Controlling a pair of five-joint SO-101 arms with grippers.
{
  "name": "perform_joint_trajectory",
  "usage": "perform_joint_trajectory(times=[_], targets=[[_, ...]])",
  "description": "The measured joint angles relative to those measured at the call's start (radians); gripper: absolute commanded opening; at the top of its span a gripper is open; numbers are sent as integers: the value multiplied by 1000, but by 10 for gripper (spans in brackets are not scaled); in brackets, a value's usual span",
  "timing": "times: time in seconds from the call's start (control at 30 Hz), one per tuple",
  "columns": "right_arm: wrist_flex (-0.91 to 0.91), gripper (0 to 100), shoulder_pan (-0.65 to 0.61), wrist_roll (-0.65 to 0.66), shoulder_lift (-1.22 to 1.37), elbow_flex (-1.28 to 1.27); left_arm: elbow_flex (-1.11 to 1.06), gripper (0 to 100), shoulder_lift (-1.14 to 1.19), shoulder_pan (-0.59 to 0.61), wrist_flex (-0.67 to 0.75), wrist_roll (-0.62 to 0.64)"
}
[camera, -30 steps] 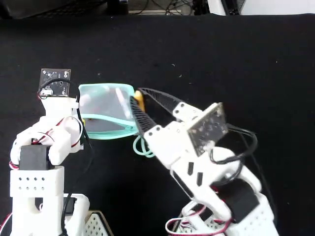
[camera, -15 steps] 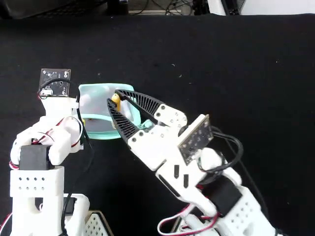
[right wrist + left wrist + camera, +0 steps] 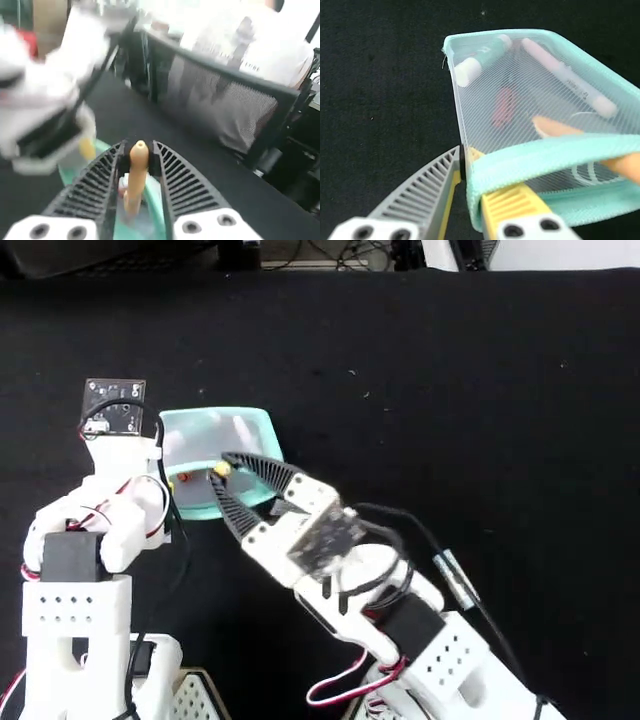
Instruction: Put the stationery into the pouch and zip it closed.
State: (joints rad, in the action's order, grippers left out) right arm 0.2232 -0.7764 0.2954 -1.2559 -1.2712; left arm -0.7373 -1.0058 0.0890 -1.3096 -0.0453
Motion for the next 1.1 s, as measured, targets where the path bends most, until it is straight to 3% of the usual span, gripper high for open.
perform_joint_trajectory(times=[0.2, 0.4, 0.67, 1.0, 1.1], targets=[[11, 13, 3, 91, 21, -49, 0, 33, 0, 0, -2, 0], [226, 20, 5, 97, 15, -11, -2, 33, 0, -2, -2, 0], [477, 271, 9, 97, 21, 196, -2, 33, 0, -2, -2, 0], [684, 272, 14, 32, 18, 445, -2, 33, 0, 0, -2, 0], [686, 272, 77, 32, 17, 486, -2, 33, 0, 0, -2, 0]])
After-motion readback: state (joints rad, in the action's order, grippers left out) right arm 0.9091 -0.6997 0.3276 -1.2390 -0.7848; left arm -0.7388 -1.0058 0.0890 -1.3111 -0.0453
